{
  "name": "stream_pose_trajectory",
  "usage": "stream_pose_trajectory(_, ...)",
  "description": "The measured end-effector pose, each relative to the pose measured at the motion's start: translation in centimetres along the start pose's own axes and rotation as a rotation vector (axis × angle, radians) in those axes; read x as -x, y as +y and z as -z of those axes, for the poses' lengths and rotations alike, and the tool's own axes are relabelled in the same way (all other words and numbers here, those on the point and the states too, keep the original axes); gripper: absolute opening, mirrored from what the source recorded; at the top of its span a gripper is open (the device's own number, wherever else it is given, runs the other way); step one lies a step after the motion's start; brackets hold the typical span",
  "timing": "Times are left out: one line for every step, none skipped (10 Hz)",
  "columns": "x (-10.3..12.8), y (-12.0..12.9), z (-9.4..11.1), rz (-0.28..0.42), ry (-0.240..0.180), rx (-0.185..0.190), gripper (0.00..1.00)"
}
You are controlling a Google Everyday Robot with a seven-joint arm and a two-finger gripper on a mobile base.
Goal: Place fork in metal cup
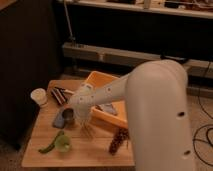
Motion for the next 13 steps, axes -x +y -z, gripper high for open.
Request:
stream_pose_trajectory(-0.9,-2.0,1.8,-0.048,-0.01,-0.01,0.0)
stream_pose_trajectory(-1.3,-3.3,2.9,-0.075,-0.019,-0.015,0.0)
stream_pose_trajectory(-1.7,-4.9,4.4,-0.095,-0.039,-0.016,0.0)
stream_pose_trajectory(-2.0,-5.5,5.5,-0.097,-0.06,0.001,0.0)
stream_pose_trajectory(-2.1,-5.2,6.1,-0.079,-0.085,0.024,0.0)
stream_pose_trajectory(-2.1,-4.5,6.5,-0.057,-0.103,0.043,0.0)
stream_pose_trajectory(-1.8,-3.4,6.9,-0.018,-0.124,0.071,0.0)
stream_pose_trajectory(-1.2,-1.2,7.4,0.053,-0.158,0.127,0.0)
stream_pose_trajectory(-1.1,0.3,7.8,0.113,-0.182,0.2,0.0)
stream_pose_trajectory(-1.3,1.1,8.2,0.161,-0.204,0.259,0.0)
stream_pose_trajectory(-1.2,3.2,8.9,0.236,-0.253,0.356,0.0)
stream_pose_trajectory(-1.2,3.8,9.2,0.258,-0.292,0.425,0.0)
stream_pose_trajectory(-1.0,3.9,9.4,0.267,-0.333,0.483,0.0)
